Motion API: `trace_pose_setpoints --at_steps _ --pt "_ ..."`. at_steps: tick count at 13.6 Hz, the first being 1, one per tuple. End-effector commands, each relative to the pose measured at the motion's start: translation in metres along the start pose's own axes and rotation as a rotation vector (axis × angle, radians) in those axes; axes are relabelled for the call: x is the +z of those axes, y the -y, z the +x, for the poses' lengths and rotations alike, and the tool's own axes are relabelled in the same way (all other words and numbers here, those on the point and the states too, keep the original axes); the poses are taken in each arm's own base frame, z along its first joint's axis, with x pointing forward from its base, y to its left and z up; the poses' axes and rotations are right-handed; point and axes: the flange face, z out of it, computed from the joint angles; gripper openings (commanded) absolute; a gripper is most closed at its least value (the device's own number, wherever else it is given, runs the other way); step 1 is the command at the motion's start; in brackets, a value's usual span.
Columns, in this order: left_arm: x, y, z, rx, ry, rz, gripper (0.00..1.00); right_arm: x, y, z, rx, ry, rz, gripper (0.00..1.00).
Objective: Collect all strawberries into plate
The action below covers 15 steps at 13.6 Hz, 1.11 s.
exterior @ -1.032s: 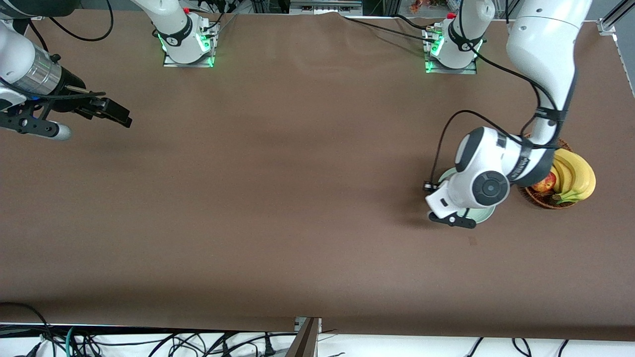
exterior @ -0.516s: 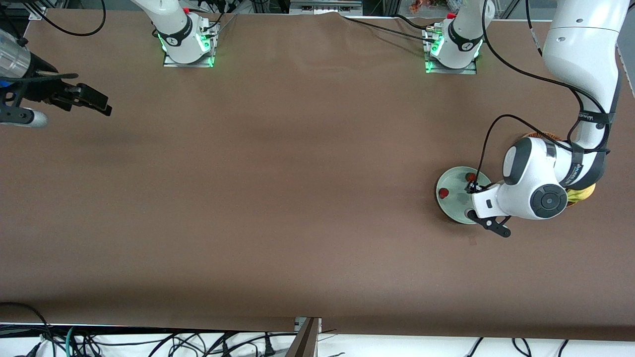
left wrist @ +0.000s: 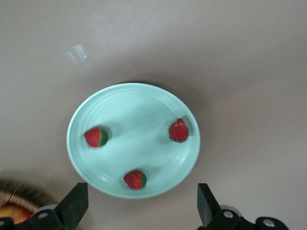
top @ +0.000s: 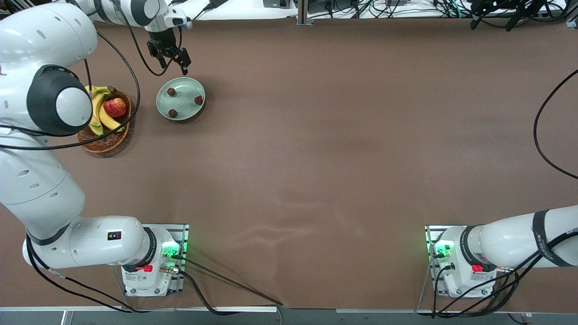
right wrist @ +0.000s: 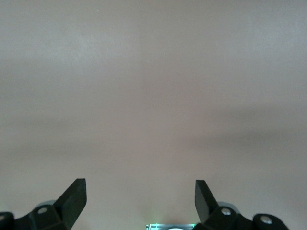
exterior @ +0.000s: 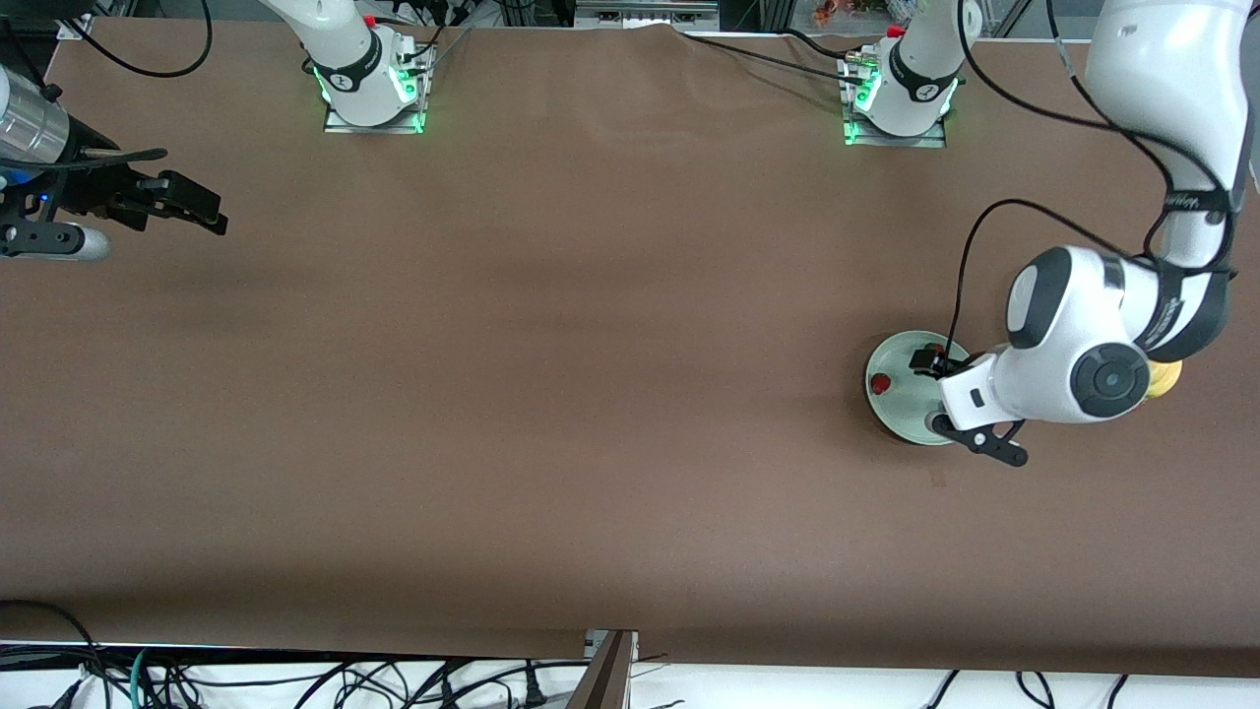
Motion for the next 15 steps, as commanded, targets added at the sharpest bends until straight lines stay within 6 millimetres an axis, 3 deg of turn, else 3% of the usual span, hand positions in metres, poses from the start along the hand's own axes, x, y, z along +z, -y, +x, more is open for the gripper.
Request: trace_pose_setpoints --at_steps 1,4,6,8,9,11,12,14,15 --pt "-0.078 -0.023 -0.026 -0.04 -0.05 0.043 1.0 -0.006 0.003 0.0 -0.018 -0.011 -0.013 1.0" --pt "-0.16 -0.021 -0.053 -0.07 -0.038 0.045 1.0 -0.005 0.003 0.002 -0.018 -0.012 -0.009 1.0" --pt "-0.194 -0.012 -0.064 -0.096 -0.076 0.047 1.0 -0.018 0.005 0.002 -0.018 -0.038 -0.017 1.0" --pt "-0.236 -0.002 -0.099 -0.151 -0.149 0.069 1.0 -0.023 0.004 0.002 -0.021 -0.044 -0.026 1.0" --pt "-0.247 -0.002 -0.124 -0.185 -0.159 0.074 1.0 -0.023 0.005 0.002 -0.024 -0.045 -0.029 1.0" --pt "-0.255 -0.032 -0.181 -0.196 -0.186 0.051 1.0 -0.016 0.012 0.003 -0.032 -0.031 -0.037 1.0" --pt "-0.249 -0.038 -0.193 -0.196 -0.199 0.052 1.0 -0.015 0.012 0.004 -0.028 -0.027 -0.03 1.0" --pt "-0.227 -0.045 -0.185 -0.206 -0.225 0.054 1.0 -0.012 0.013 0.006 -0.038 -0.022 -0.041 1.0" --pt "-0.229 -0.045 -0.183 -0.226 -0.263 0.056 1.0 -0.011 0.013 0.005 -0.038 -0.015 -0.04 1.0"
